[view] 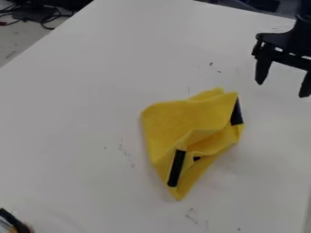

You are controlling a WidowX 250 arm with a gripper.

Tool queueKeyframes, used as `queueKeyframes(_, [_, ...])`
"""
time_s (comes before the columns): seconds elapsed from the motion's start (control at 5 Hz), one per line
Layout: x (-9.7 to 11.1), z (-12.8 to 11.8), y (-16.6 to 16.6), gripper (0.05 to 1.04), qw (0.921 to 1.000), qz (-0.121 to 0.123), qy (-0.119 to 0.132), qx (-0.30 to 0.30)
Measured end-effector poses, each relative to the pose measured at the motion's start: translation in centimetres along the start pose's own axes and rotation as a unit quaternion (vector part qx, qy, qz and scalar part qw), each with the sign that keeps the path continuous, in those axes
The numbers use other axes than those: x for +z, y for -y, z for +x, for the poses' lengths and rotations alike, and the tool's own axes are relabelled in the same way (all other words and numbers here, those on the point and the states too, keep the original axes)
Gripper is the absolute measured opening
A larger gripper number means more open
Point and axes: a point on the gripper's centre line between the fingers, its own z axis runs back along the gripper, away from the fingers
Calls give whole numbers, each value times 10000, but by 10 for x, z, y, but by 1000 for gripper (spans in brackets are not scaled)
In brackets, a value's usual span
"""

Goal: Fold cloth from top right to top left

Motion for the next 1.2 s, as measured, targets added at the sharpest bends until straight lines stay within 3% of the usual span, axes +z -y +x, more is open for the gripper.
queueKeyframes(0.4, [-34, 9, 13, 1000, 9980, -630, 71, 48])
queueKeyframes(0.6, [-46, 3, 10, 1000, 9970, -763, 39, 138])
queueKeyframes(1.0, [-65, -14, -5, 1000, 9962, -770, -199, 356])
queueKeyframes(1.2, [-55, -17, -18, 1000, 9972, -603, -207, 402])
